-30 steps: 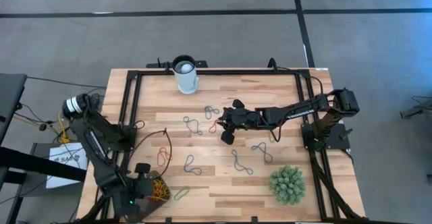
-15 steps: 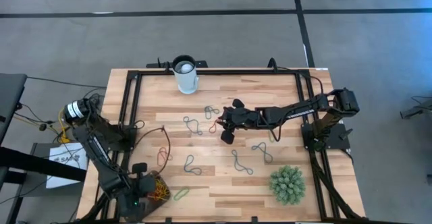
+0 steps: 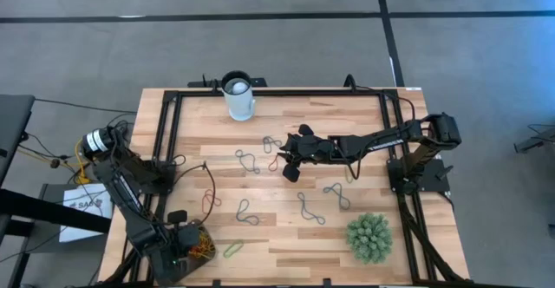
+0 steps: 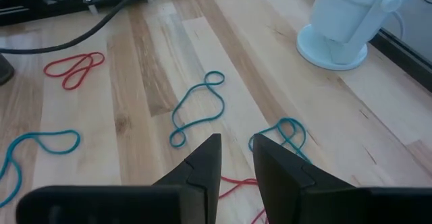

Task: Pick and place items into bin
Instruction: Put the red rubber band into the black bin

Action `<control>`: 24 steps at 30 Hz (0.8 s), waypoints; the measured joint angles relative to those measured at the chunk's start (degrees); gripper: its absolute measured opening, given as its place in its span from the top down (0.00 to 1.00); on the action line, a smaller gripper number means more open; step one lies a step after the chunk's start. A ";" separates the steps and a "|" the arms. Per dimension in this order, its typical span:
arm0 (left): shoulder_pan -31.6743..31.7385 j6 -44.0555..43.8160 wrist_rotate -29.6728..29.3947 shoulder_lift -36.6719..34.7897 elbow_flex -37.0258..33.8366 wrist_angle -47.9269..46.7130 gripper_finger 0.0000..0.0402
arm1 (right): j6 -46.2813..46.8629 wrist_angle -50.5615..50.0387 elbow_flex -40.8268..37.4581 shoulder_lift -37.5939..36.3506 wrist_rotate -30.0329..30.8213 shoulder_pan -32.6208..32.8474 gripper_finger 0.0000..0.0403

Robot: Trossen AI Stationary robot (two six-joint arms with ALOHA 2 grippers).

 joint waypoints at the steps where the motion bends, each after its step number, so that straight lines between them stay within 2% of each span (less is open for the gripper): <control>1: 0.15 0.60 0.14 0.00 0.78 -0.41 0.74 | -0.29 0.16 0.00 0.00 0.00 0.00 0.80; 5: 1.22 3.68 -0.29 0.00 5.42 -5.80 0.76 | -1.16 1.09 0.00 0.00 0.00 0.00 0.80; 8: 1.89 6.54 -3.28 -0.02 10.31 -12.44 0.78 | -1.28 1.11 0.00 0.00 0.00 0.00 0.80; 16: 4.19 11.55 -18.55 -0.10 20.19 -34.70 0.86 | -1.30 1.14 0.00 0.00 0.00 0.04 0.80; 20: 8.15 7.62 -21.66 -0.11 20.14 -38.91 0.89 | -1.27 1.12 0.00 0.00 0.00 0.30 0.80; 24: 15.26 -0.22 -20.84 -0.11 18.00 -37.74 0.90 | -1.27 1.30 0.00 0.00 -0.02 0.62 0.80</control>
